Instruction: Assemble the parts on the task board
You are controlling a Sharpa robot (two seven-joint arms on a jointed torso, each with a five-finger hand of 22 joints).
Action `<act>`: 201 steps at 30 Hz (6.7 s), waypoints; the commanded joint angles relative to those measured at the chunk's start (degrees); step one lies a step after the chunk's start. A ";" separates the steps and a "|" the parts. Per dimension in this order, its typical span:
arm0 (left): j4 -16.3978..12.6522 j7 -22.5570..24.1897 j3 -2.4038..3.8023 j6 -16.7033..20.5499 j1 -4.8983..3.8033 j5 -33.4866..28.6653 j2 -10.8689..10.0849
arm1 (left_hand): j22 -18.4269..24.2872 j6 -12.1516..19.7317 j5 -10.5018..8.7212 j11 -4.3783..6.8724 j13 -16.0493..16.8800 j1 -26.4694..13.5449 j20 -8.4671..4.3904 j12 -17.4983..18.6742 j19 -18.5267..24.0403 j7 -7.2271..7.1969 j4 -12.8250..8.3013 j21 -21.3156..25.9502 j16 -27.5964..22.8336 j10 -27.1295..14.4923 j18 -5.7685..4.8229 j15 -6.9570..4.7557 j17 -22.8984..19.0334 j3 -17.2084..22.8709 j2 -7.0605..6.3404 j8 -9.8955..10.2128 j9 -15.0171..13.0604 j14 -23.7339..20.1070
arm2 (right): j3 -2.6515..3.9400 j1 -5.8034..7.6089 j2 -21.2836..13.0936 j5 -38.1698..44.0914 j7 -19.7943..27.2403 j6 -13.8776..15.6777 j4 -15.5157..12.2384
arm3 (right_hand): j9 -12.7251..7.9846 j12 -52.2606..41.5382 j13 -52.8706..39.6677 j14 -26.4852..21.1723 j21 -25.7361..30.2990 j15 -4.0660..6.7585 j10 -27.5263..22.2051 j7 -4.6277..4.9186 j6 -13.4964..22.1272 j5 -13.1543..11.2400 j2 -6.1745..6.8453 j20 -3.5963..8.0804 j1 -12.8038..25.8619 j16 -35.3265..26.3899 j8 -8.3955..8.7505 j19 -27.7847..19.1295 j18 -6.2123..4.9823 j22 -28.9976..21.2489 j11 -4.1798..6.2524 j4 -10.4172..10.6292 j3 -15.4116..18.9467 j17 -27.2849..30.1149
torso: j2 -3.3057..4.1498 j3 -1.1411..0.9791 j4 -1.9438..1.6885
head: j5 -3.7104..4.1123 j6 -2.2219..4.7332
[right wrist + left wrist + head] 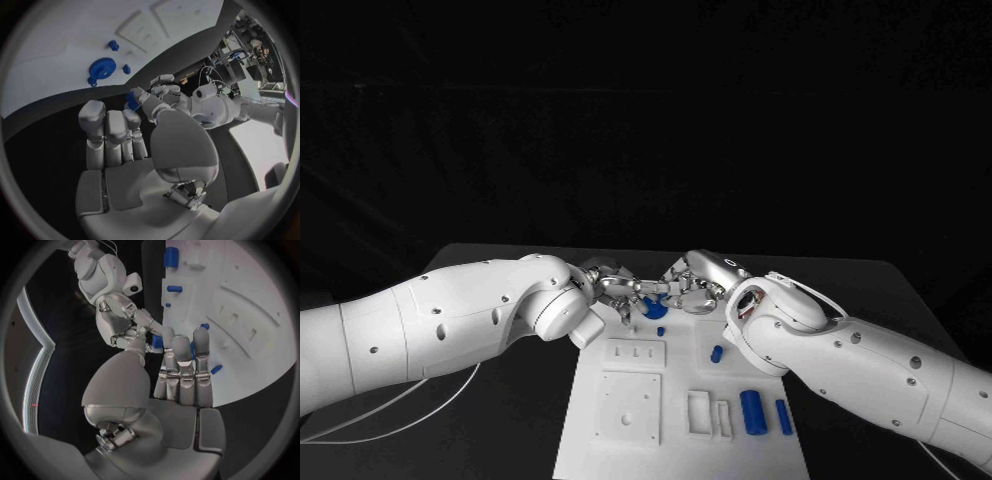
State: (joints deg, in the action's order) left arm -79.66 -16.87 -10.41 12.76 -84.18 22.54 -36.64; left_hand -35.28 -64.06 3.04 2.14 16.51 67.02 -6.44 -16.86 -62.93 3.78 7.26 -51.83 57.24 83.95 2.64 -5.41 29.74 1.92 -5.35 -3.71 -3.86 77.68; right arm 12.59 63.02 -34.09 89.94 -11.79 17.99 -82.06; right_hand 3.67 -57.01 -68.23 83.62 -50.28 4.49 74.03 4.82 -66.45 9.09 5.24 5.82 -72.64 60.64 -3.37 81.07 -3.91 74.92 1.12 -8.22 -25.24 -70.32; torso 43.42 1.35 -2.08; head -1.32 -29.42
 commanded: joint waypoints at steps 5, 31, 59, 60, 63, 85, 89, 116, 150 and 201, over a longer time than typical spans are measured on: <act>-0.03 -0.22 0.09 -0.92 -0.15 0.72 0.60 | -0.58 -0.18 -0.14 -0.39 -1.33 -0.32 0.21 2.29 -0.21 0.27 -0.92 1.25 -0.53 2.60 0.34 0.27 -0.28 -0.46 1.09 0.02 -0.03 0.05 | -0.11 0.05 0.64 0.88 -0.09 -0.79 0.30 | 0.07 -0.38 -0.09 0.38 -0.40 0.19 0.54 -0.19 -0.36 -0.10 0.41 -0.15 -0.10 0.18 -0.21 0.42 0.32 6.16 0.08 0.34 -0.07 -0.12 | -0.06 0.03 -0.14 | -0.18 0.03; 0.07 0.02 0.09 0.04 -0.14 0.23 1.17 | -4.20 -3.21 3.77 0.11 -1.58 2.55 -0.03 1.98 -0.89 -0.56 -6.78 3.54 0.12 2.62 0.15 -0.06 0.19 -1.18 7.93 -0.12 -0.35 0.04 | -0.35 0.04 1.19 0.87 -0.28 -1.51 0.51 | 0.07 -0.47 -0.16 0.41 -0.82 0.19 0.60 -0.18 -0.32 -0.27 0.30 -0.14 -0.37 0.37 -0.20 0.57 0.35 6.27 0.08 0.41 0.02 -0.30 | -0.01 0.04 0.06 | -0.27 -0.14; 0.41 -0.05 0.06 -2.13 -0.10 -3.41 1.13 | -11.50 -5.27 13.04 1.44 1.33 -0.11 -1.21 -1.84 -0.89 -3.85 -11.36 4.44 5.20 2.39 -0.80 -1.15 2.25 1.40 11.28 -0.21 -35.50 -1.00 | -0.62 0.03 1.10 0.83 -0.70 -2.95 1.36 | 0.08 -0.37 -0.13 0.39 -0.80 0.19 0.56 -0.24 -0.47 -0.21 0.11 -0.15 -0.18 0.31 -0.23 0.58 0.35 6.26 0.09 0.64 0.29 -0.31 | 0.01 -0.01 0.14 | -0.08 -0.54; 0.45 -0.05 0.06 -2.31 -0.09 -3.50 1.16 | -11.60 -5.47 13.39 1.47 1.39 0.23 -1.23 -1.90 -0.95 -3.91 -11.66 4.45 5.27 2.45 -0.79 -1.18 2.23 1.79 11.47 -0.28 -35.76 -0.90 | -0.62 0.03 1.10 0.83 -0.70 -2.95 1.37 | 0.08 -0.37 -0.13 0.39 -0.80 0.19 0.56 -0.24 -0.47 -0.21 0.11 -0.15 -0.18 0.31 -0.23 0.58 0.35 6.26 0.09 0.64 0.29 -0.31 | 0.02 -0.02 0.12 | -0.03 -0.57; 0.50 0.04 0.05 -2.54 -0.09 -3.61 1.23 | -12.15 -5.75 12.88 1.46 1.78 1.20 -1.36 -2.50 -0.97 -3.97 -13.29 4.47 5.84 2.46 -0.84 -1.33 2.38 4.14 12.24 -0.42 -38.08 -0.89 | -0.62 0.02 1.07 0.82 -0.69 -2.92 1.36 | 0.08 -0.37 -0.13 0.39 -0.80 0.19 0.56 -0.24 -0.47 -0.21 0.11 -0.15 -0.18 0.31 -0.23 0.58 0.35 6.26 0.09 0.64 0.29 -0.31 | 0.02 -0.01 0.04 | 0.05 -0.70; 0.53 -0.34 -0.01 1.04 -0.04 0.18 1.24 | -16.42 -8.86 13.77 2.16 2.83 -4.77 -2.15 -7.62 -2.75 -4.68 -17.85 4.50 9.04 2.79 -0.63 -2.16 3.89 20.55 7.23 -0.25 -42.30 0.47 | -0.64 -0.29 -0.35 -0.99 1.57 -0.69 0.59 | 0.03 1.53 1.31 0.12 0.13 -0.64 -0.32 1.24 6.78 11.62 3.58 -0.82 2.13 -0.81 -0.37 0.68 0.15 6.11 -0.99 5.29 13.27 0.35 | -0.05 -0.02 0.04 | 0.05 -1.00; 0.35 -1.88 -0.02 1.40 -0.03 2.47 1.09 | -17.23 -9.75 14.78 2.32 2.57 -5.54 -2.30 -8.94 -3.09 -4.93 -18.60 4.43 9.63 2.84 -0.58 -2.34 5.40 20.84 7.10 -0.19 -42.50 0.96 | -0.63 -0.59 -1.61 -1.75 2.55 0.61 -0.22 | -0.20 2.64 2.62 -0.15 0.68 -0.96 -1.15 1.76 11.85 9.62 2.45 -1.26 -1.15 -1.41 -0.12 0.76 -0.13 6.10 -1.47 9.37 22.74 0.88 | 0.00 -0.02 0.02 | 0.04 -0.98; -2.17 -7.16 -1.02 -3.28 0.19 9.20 -1.29 | -23.28 -13.70 13.46 2.51 1.76 -11.78 -2.17 -13.37 -5.29 -5.70 -18.91 8.99 11.54 2.84 -1.06 -2.22 15.75 20.87 11.15 -0.23 -36.73 3.38 | 3.98 -1.69 -11.26 -13.85 6.94 2.95 -3.18 | -0.21 2.96 3.83 -0.34 2.23 -0.91 -1.61 1.79 11.44 12.06 1.65 -1.23 -2.82 -2.28 -0.07 0.64 -0.21 5.87 -1.39 10.01 23.04 1.78 | -0.64 -0.39 0.14 | -0.63 -2.34; -3.69 -11.13 -3.54 -2.53 2.95 27.13 -1.30 | -33.82 -14.30 3.57 2.99 2.49 -17.27 -2.45 -16.27 -8.95 -6.01 -21.32 15.60 14.90 2.85 -1.43 -2.62 18.06 28.79 13.03 -0.35 -40.04 4.56 | 4.48 -1.69 -11.15 -14.50 6.75 1.28 -2.22 | -0.20 3.11 4.12 -0.42 2.90 -0.88 -1.83 1.80 11.20 13.56 1.47 -1.20 -2.46 -2.58 -0.08 0.57 -0.21 5.77 -1.36 8.83 22.18 2.05 | -0.99 -0.60 -0.04 | -0.48 -4.40; -2.59 -12.91 -3.52 -4.32 4.26 33.97 0.51 | -40.80 -14.27 0.06 3.25 2.37 -11.46 -2.38 -21.47 -11.45 -6.86 -15.93 18.22 20.39 2.83 -1.39 -2.56 21.18 24.72 10.24 -4.74 -44.35 4.92 | 4.49 -1.70 -11.27 -15.05 6.74 0.79 -2.34 | -0.18 3.14 4.31 -0.41 3.24 -0.85 -1.89 1.77 10.77 14.12 1.32 -1.17 -1.89 -2.75 -0.10 0.68 -0.21 5.75 -1.33 8.90 22.14 2.25 | -0.92 -0.52 -0.08 | 0.00 -4.88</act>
State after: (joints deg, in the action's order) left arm -82.09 -29.59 -13.89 9.08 -80.07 55.34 -36.29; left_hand -74.93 -68.11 3.25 4.79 18.93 54.93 -8.81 -38.20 -74.13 3.04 -8.71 -33.36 77.40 84.35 1.74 -7.98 50.96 26.59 4.44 -7.59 -37.00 82.51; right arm 17.05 61.36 -45.37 74.99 -5.54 19.54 -84.33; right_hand 3.53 -54.06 -63.96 83.32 -47.36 3.80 72.48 6.62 -55.37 22.85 6.70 4.80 -74.89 58.11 -3.66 81.67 -3.91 74.90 -0.21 0.87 -3.19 -68.13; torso 42.50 0.86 -2.16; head -1.33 -34.27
